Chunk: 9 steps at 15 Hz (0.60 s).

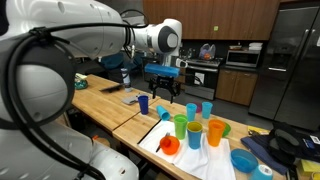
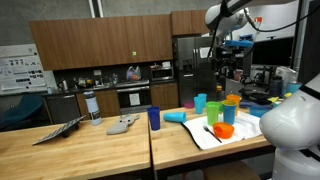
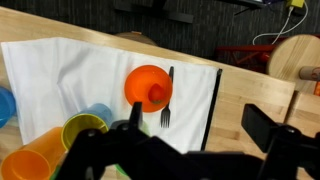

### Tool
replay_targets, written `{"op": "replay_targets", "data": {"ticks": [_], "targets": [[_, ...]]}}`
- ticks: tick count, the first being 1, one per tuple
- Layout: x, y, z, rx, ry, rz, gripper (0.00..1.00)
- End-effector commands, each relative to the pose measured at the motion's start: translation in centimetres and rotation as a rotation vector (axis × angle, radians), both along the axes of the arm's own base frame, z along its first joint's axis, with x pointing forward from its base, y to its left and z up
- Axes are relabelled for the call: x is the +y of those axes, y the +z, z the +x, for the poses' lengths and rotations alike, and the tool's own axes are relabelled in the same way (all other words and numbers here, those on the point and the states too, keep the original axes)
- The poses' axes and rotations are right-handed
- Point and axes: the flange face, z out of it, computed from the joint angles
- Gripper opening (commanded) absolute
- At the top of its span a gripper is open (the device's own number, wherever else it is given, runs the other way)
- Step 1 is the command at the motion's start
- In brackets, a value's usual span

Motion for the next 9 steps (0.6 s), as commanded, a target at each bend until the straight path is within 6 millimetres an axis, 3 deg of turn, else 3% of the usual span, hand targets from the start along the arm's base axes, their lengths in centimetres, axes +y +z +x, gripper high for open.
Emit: {"op": "replay_targets", "data": {"ticks": [1,9], "targets": [[0.01,0.07,0.02,0.001,0.0,0.0,1.0],[-0.33,-0.12,-0.19,0.005,-0.022,-0.038,1.0]]}}
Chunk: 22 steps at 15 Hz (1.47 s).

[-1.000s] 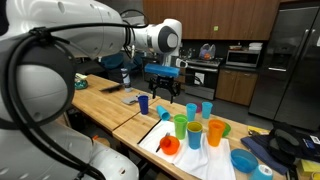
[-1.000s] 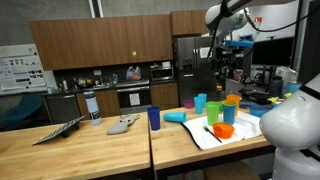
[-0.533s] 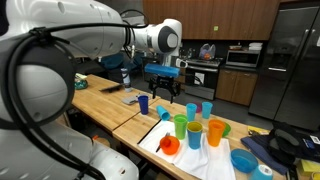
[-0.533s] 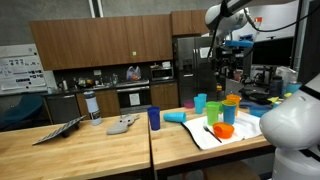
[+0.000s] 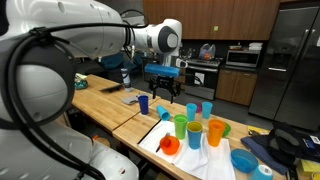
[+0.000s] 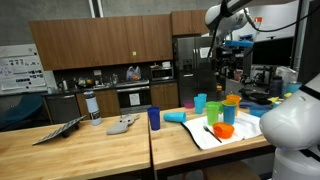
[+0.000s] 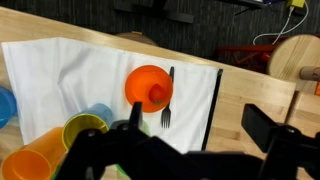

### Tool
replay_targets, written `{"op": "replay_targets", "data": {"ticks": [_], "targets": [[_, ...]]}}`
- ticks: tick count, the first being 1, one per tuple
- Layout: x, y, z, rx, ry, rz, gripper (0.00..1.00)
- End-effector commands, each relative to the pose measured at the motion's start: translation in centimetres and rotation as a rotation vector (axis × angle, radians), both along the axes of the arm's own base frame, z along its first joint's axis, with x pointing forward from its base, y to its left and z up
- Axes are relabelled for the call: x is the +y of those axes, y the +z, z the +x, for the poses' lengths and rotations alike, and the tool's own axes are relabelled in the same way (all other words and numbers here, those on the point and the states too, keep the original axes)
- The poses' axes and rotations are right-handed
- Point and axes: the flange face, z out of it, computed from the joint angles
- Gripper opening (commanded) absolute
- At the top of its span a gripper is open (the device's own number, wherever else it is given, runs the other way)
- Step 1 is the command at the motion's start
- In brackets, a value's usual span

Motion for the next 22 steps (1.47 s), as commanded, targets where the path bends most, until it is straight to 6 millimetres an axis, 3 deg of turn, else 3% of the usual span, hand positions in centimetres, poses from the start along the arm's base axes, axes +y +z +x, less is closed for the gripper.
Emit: {"op": "replay_targets", "data": {"ticks": [1,4,7,8,11,12,15,22], "targets": [[-0.1,-0.2,0.0,0.002,-0.049,-0.05,1.0],[0.8,-0.5,2.1,-0.039,-0.11,-0.098,1.0],[0.5,-1.7,6.3,-0.059,-0.107,-0.104,1.0],[-0.2,-2.1,7.8,-0.074,-0.106,-0.12,1.0],[-4.9,-2.1,12.7,-0.084,-0.073,-0.173,1.0],[-2.2,-2.6,9.4,-0.095,-0.08,-0.149,1.0],[-4.9,-3.2,12.5,-0.081,-0.086,-0.163,1.0],[-4.8,-2.9,12.9,-0.085,-0.081,-0.164,1.0]]}}
